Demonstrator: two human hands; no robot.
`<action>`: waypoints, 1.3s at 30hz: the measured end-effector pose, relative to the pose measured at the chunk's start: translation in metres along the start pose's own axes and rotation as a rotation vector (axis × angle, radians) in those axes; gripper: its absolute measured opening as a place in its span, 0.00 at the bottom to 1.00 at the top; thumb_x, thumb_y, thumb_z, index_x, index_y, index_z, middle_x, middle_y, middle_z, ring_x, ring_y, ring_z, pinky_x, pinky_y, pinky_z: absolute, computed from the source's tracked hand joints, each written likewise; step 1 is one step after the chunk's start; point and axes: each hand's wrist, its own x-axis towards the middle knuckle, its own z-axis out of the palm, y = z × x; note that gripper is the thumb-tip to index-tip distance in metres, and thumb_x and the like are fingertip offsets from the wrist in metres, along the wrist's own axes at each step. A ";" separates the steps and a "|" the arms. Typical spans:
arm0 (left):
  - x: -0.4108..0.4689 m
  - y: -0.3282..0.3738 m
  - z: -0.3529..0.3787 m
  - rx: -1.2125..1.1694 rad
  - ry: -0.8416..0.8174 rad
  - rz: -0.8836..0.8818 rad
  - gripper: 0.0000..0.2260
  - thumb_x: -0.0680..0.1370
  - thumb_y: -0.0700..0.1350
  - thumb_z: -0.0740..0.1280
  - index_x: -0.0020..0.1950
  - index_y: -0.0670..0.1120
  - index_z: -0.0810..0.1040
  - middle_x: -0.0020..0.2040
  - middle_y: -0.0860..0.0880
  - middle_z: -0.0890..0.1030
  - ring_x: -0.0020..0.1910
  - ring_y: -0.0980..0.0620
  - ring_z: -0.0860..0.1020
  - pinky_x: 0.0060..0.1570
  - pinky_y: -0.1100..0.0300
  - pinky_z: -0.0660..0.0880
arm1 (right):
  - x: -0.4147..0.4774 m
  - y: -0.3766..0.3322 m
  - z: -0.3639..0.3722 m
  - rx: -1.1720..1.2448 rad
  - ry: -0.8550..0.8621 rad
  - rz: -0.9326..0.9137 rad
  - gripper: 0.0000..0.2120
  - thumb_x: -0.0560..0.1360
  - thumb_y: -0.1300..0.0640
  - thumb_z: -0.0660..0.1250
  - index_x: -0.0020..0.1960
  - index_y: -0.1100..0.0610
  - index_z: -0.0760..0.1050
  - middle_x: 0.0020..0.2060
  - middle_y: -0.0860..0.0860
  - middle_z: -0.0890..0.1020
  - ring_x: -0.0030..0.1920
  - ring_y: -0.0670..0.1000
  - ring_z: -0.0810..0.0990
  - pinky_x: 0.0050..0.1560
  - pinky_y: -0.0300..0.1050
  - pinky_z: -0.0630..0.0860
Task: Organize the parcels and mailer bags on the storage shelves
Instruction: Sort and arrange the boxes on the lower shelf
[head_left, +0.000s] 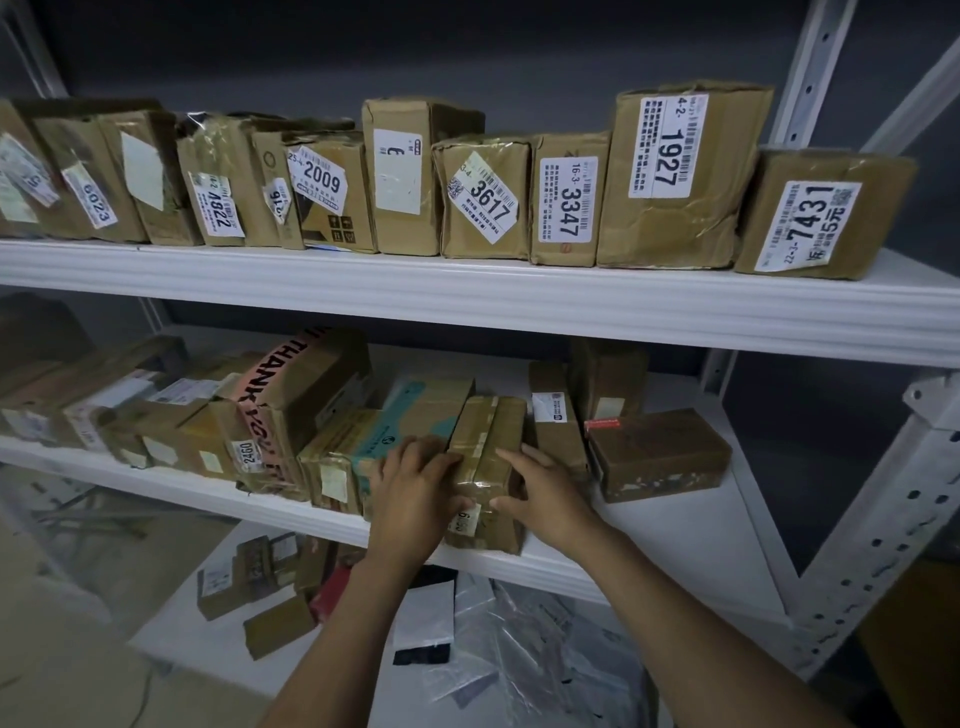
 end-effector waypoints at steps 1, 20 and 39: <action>0.003 -0.002 0.001 -0.008 -0.030 0.028 0.30 0.63 0.53 0.79 0.64 0.50 0.78 0.65 0.47 0.75 0.66 0.42 0.70 0.62 0.42 0.68 | 0.003 0.000 0.003 -0.005 0.019 0.001 0.31 0.75 0.55 0.70 0.76 0.50 0.62 0.77 0.52 0.56 0.75 0.52 0.58 0.74 0.49 0.60; 0.031 -0.006 0.016 0.066 -0.196 0.103 0.37 0.71 0.59 0.71 0.76 0.62 0.56 0.76 0.56 0.61 0.75 0.48 0.56 0.70 0.48 0.51 | 0.049 0.061 -0.004 -0.564 0.267 0.161 0.28 0.75 0.37 0.61 0.68 0.53 0.69 0.68 0.56 0.70 0.65 0.59 0.70 0.63 0.52 0.70; 0.020 0.020 0.016 0.134 -0.233 0.052 0.42 0.72 0.62 0.68 0.79 0.55 0.50 0.78 0.49 0.57 0.76 0.42 0.56 0.73 0.42 0.53 | -0.036 0.062 -0.038 0.144 0.701 0.340 0.15 0.72 0.55 0.65 0.58 0.49 0.81 0.54 0.51 0.80 0.51 0.53 0.78 0.47 0.41 0.73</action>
